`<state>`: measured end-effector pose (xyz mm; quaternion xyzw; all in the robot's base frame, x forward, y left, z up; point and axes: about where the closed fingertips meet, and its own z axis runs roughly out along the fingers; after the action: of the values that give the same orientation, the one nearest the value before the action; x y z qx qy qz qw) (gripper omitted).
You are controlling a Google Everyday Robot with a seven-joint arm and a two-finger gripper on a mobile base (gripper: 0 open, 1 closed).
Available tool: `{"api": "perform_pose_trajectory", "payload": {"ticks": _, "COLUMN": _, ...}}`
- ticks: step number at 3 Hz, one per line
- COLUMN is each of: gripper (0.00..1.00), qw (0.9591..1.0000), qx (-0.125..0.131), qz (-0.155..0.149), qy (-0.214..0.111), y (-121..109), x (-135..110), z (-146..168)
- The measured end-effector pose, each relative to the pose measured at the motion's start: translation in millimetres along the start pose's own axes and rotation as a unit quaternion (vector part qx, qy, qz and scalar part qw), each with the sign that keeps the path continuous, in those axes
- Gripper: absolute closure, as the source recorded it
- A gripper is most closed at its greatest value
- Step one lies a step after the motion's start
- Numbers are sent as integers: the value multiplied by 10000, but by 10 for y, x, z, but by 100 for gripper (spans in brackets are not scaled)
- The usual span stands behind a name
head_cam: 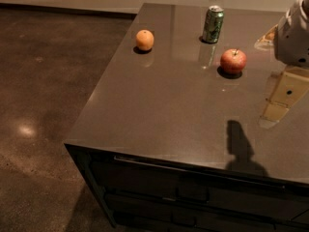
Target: Move apple near orange
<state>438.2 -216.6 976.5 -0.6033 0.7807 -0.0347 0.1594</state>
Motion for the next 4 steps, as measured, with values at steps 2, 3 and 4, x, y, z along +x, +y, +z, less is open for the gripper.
{"api": "perform_pose_trajectory", "payload": {"ticks": 2, "gripper": 0, "qw": 9998, "qx": -13, "qz": 194, "qy": -46, "y": -89, "x": -5, "z": 52}}
{"api": "perform_pose_trajectory", "payload": {"ticks": 3, "gripper": 0, "qw": 9981, "qx": 7, "qz": 585, "qy": -172, "y": -374, "x": -6, "z": 191}}
{"api": "perform_pose_trajectory", "payload": {"ticks": 4, "gripper": 0, "qw": 9936, "qx": 123, "qz": 1076, "qy": -306, "y": -783, "x": 49, "z": 386}}
